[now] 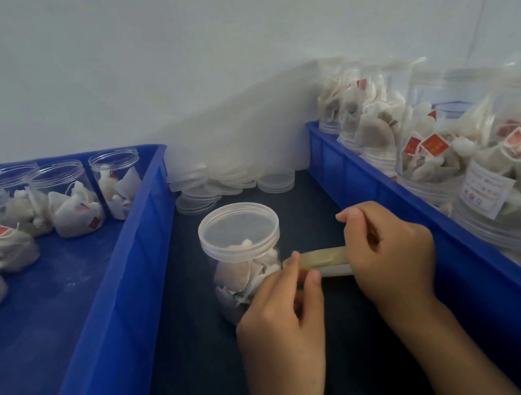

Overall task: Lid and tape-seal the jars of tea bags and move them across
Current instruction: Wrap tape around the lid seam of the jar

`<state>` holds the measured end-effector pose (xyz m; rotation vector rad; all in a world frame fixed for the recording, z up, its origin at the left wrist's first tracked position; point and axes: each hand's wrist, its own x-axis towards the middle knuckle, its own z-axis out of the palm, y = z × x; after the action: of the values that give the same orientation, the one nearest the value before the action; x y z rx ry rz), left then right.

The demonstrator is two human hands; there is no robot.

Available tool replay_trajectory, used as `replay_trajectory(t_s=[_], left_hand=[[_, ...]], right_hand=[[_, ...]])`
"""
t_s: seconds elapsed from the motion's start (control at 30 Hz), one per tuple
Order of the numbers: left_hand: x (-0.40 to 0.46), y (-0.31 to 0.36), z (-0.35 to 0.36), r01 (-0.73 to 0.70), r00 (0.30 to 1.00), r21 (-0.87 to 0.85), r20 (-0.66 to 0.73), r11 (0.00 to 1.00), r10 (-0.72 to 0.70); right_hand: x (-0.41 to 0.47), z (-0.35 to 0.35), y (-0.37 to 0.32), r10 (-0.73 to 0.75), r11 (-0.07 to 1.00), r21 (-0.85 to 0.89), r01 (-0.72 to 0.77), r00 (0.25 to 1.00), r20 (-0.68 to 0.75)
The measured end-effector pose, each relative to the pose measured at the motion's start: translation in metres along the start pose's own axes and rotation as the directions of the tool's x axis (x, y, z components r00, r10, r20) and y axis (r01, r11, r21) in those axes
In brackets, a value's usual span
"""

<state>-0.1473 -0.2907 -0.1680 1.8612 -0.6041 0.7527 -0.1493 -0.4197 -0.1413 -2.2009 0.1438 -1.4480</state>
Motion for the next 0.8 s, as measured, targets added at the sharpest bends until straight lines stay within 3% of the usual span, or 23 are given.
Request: replay_trajectory(t_s=[0.07, 0.13, 0.2, 0.23, 0.3, 0.33, 0.4, 0.47, 0.67, 0.8], left_hand=[[-0.003, 0.003, 0.002, -0.099, 0.994, 0.011, -0.037, 0.995, 0.099], [-0.004, 0.004, 0.003, -0.049, 0.998, -0.048, -0.045, 0.998, 0.047], [-0.003, 0.005, 0.003, 0.197, 0.979, -0.150, -0.015, 0.969, -0.202], [-0.002, 0.006, 0.002, 0.357, 0.933, -0.196, 0.028, 0.913, -0.359], [0.001, 0.007, 0.003, 0.619, 0.783, -0.313, 0.169, 0.721, -0.599], [0.003, 0.008, 0.003, 0.709, 0.695, -0.405, 0.261, 0.578, -0.670], [0.009, 0.011, 0.001, 0.790, 0.552, -0.549, 0.442, 0.273, -0.707], [0.014, 0.014, -0.003, 0.798, 0.493, -0.590, 0.524, 0.121, -0.694], [0.017, 0.015, -0.008, 0.801, 0.513, -0.572, 0.504, 0.176, -0.695], [0.017, 0.013, -0.006, 0.804, 0.504, -0.573, 0.516, 0.159, -0.692]], right_hand=[[-0.001, 0.000, 0.000, 0.011, 1.000, 0.000, -0.011, 1.000, 0.005], [-0.001, 0.001, 0.000, 0.009, 1.000, -0.001, -0.009, 1.000, 0.004], [-0.001, 0.001, -0.001, -0.005, 1.000, -0.014, 0.005, 1.000, -0.003], [-0.001, 0.000, -0.001, -0.010, 1.000, -0.019, 0.009, 1.000, -0.004], [-0.001, 0.000, -0.001, -0.014, 1.000, -0.018, 0.014, 1.000, -0.002], [-0.001, 0.001, -0.001, -0.015, 1.000, -0.015, 0.015, 1.000, -0.001], [-0.001, 0.001, -0.001, -0.016, 1.000, -0.015, 0.015, 1.000, -0.005], [-0.001, 0.001, -0.001, -0.012, 1.000, -0.017, 0.012, 1.000, -0.006], [-0.001, 0.001, -0.003, -0.012, 1.000, -0.017, 0.012, 1.000, 0.002], [-0.001, 0.000, -0.004, -0.022, 0.999, -0.033, 0.023, 1.000, 0.006]])
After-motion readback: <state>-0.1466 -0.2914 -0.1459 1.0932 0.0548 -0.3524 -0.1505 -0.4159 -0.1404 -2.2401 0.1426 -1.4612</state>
